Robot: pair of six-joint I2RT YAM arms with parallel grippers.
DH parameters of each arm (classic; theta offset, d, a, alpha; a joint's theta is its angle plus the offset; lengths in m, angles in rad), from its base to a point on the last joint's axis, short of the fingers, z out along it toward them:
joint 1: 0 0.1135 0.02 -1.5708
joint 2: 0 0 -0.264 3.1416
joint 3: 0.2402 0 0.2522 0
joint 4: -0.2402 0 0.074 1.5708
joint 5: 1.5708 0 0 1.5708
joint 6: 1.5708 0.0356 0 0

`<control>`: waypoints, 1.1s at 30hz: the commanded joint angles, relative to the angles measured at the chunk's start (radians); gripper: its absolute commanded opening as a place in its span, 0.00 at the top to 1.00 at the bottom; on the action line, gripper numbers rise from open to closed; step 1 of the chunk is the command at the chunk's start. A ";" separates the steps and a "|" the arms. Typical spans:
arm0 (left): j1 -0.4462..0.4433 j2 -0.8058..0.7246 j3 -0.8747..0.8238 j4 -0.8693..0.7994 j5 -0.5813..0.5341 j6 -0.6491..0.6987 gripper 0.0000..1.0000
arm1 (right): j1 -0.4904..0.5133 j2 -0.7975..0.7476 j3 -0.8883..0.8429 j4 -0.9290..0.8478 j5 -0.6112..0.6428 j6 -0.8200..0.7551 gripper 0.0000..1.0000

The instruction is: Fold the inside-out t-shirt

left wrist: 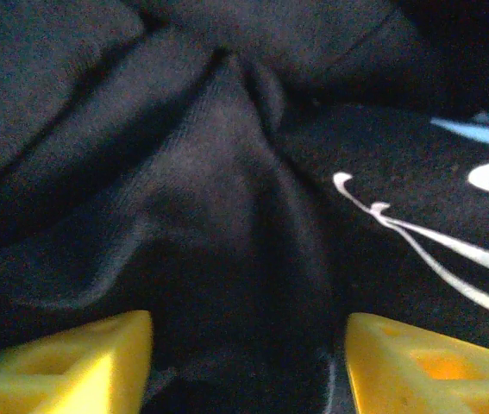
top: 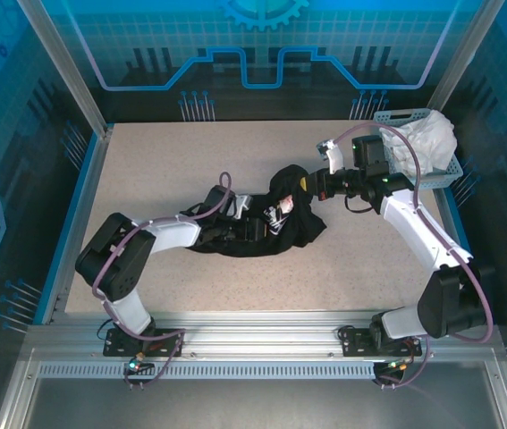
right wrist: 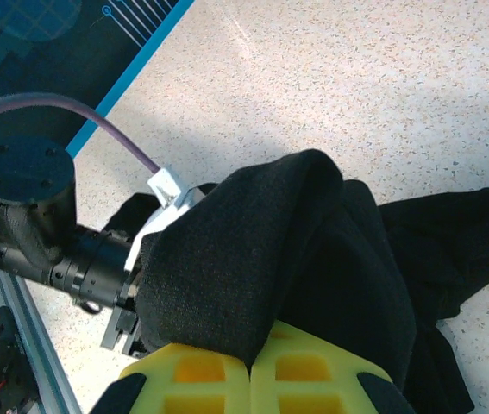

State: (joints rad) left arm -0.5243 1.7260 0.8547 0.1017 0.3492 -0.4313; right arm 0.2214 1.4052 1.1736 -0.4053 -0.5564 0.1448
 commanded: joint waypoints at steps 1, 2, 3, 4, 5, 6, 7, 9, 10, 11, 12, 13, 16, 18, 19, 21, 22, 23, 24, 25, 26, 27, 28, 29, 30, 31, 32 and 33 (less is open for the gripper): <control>-0.022 0.019 0.033 -0.087 -0.070 0.063 0.52 | -0.010 0.015 0.018 0.016 0.000 0.015 1.00; -0.022 0.028 0.040 -0.093 -0.074 0.069 0.58 | -0.010 0.014 0.018 0.016 0.003 0.016 1.00; -0.022 0.033 0.047 -0.094 -0.070 0.075 0.65 | -0.010 0.013 0.020 0.016 0.008 0.019 1.00; -0.023 0.036 0.052 -0.090 -0.060 0.076 0.72 | -0.010 0.011 0.024 0.015 0.009 0.021 1.00; -0.023 0.033 0.057 -0.089 -0.047 0.081 0.80 | -0.012 0.009 0.028 0.013 0.014 0.025 1.00; -0.022 0.023 0.064 -0.091 -0.037 0.089 0.92 | -0.014 0.006 0.037 0.006 0.022 0.028 1.00; -0.021 0.003 0.066 -0.095 -0.033 0.098 1.00 | -0.015 -0.002 0.050 -0.007 0.034 0.027 1.00; -0.005 -0.080 0.057 -0.090 -0.027 0.091 1.00 | -0.020 -0.028 0.086 -0.059 0.105 0.013 1.00; 0.012 -0.141 0.042 -0.078 -0.021 0.069 1.00 | -0.026 -0.049 0.107 -0.096 0.176 0.009 1.00; 0.034 -0.208 0.029 -0.061 -0.013 0.041 1.00 | -0.029 -0.069 0.126 -0.126 0.254 0.003 1.00; 0.062 -0.288 0.014 -0.042 -0.001 0.001 1.00 | -0.033 -0.091 0.146 -0.159 0.342 -0.005 1.00; 0.092 -0.371 0.003 -0.024 0.007 -0.038 1.00 | -0.039 -0.113 0.159 -0.179 0.415 -0.011 0.98; 0.156 -0.563 0.034 -0.009 0.020 -0.110 1.00 | -0.042 -0.156 0.149 -0.186 0.629 -0.033 0.94; 0.166 -0.629 0.088 -0.027 0.009 -0.119 1.00 | -0.048 -0.145 0.145 -0.193 0.750 -0.054 0.87; 0.165 -0.642 0.120 -0.038 0.008 -0.118 1.00 | -0.053 -0.128 0.151 -0.199 0.818 -0.063 0.82; 0.165 -0.639 0.178 -0.064 0.008 -0.117 1.00 | -0.064 -0.083 0.174 -0.226 0.925 -0.066 0.72; 0.165 -0.631 0.204 -0.072 0.007 -0.114 1.00 | -0.065 -0.061 0.189 -0.244 0.969 -0.056 0.66; 0.165 -0.622 0.222 -0.076 0.003 -0.115 1.00 | -0.062 -0.052 0.193 -0.252 0.982 -0.047 0.60; 0.165 -0.610 0.240 -0.081 -0.001 -0.112 1.00 | -0.054 -0.056 0.181 -0.243 0.963 -0.041 0.56; 0.165 -0.599 0.254 -0.087 -0.003 -0.112 1.00 | -0.043 -0.071 0.150 -0.220 0.923 -0.038 0.52; 0.164 -0.587 0.264 -0.094 -0.001 -0.109 1.00 | -0.034 -0.087 0.119 -0.196 0.887 -0.034 0.49; 0.162 -0.577 0.267 -0.104 -0.004 -0.099 1.00 | -0.029 -0.103 0.082 -0.175 0.845 -0.024 0.47; 0.155 -0.569 0.262 -0.123 -0.027 -0.078 1.00 | -0.027 -0.114 0.045 -0.159 0.797 -0.012 0.46; 0.141 -0.560 0.251 -0.149 -0.067 -0.050 1.00 | -0.026 -0.122 0.014 -0.146 0.755 -0.004 0.45; 0.118 -0.545 0.232 -0.178 -0.121 -0.008 1.00 | -0.022 -0.126 -0.021 -0.134 0.712 0.007 0.45; 0.087 -0.525 0.214 -0.204 -0.179 0.028 0.97 | -0.018 -0.129 -0.051 -0.125 0.678 0.014 0.45; 0.062 -0.502 0.200 -0.226 -0.216 0.057 0.87 | -0.017 -0.129 -0.073 -0.120 0.657 0.020 0.44; 0.032 -0.463 0.188 -0.249 -0.242 0.086 0.78 | -0.018 -0.130 -0.093 -0.111 0.640 0.024 0.44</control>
State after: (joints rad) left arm -0.4297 1.1999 1.0828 -0.0296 0.2264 -0.4595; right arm 0.1913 1.2949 1.1263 -0.5503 0.1799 0.1349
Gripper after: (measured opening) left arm 0.174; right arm 0.559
